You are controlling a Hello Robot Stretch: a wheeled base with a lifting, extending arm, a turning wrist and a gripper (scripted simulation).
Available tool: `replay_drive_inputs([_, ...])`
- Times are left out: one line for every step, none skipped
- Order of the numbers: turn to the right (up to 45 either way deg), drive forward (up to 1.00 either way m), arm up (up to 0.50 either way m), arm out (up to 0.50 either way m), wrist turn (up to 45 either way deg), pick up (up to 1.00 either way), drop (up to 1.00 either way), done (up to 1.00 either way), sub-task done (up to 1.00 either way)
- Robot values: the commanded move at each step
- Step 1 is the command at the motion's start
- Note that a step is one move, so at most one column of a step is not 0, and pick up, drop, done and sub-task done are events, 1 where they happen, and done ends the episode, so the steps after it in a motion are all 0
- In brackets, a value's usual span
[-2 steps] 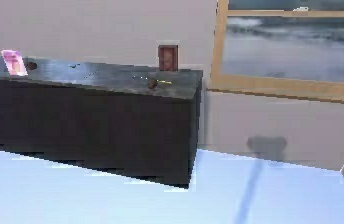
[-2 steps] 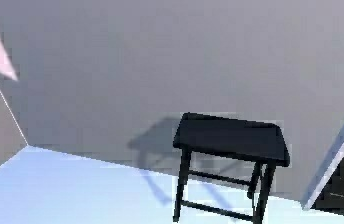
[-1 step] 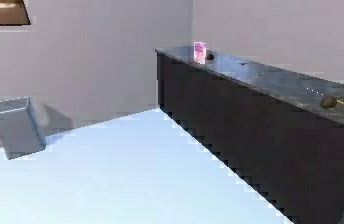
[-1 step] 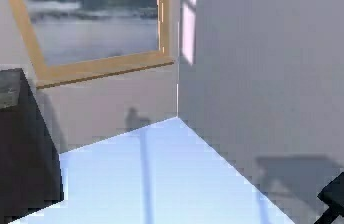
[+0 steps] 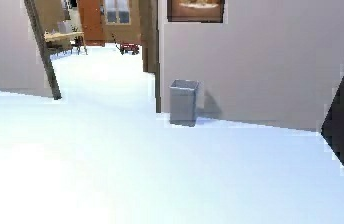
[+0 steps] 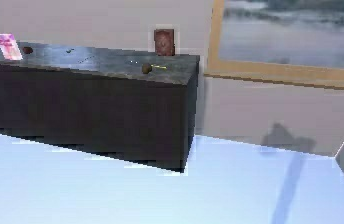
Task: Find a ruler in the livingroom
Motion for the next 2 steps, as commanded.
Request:
replay_drive_inputs([-21.0, 0.0, 0.0, 0.0, 0.0, 0.0, 0.0, 0.0, 0.0])
replay_drive_inputs([0.0, 1.0, 0.0, 0.0, 0.0, 0.0, 0.0, 0.0, 0.0])
